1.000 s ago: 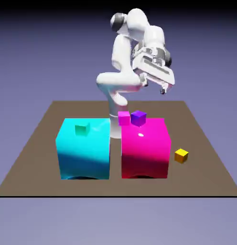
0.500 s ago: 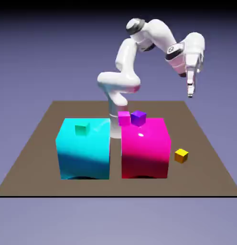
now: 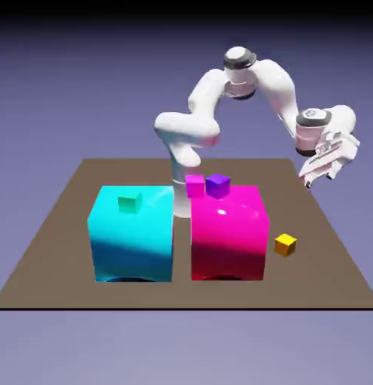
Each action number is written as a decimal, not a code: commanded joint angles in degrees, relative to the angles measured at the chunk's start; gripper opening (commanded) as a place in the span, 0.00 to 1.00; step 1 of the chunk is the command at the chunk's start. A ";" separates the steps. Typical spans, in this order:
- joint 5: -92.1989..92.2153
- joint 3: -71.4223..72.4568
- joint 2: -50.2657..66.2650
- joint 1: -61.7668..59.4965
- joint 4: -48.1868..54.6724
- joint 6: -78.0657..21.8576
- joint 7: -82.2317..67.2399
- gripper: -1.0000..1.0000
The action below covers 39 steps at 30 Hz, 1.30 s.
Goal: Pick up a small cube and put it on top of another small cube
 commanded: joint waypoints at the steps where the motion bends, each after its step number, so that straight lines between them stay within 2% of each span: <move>1: -0.03 2.08 -0.61 -0.73 0.64 -0.93 -0.89 0.50; 13: -0.45 26.93 -7.97 -9.45 8.27 -12.08 -11.53 0.50; 18: 0.51 29.62 -11.68 -13.57 5.86 -4.39 -10.56 0.50; 19: 0.51 29.62 -11.68 -13.57 5.86 -4.39 -10.56 0.00; 25: 0.85 26.81 -4.89 -8.14 8.30 -13.30 -11.38 0.00; 39: 2.64 29.38 24.18 -30.12 9.79 -38.75 2.62 0.00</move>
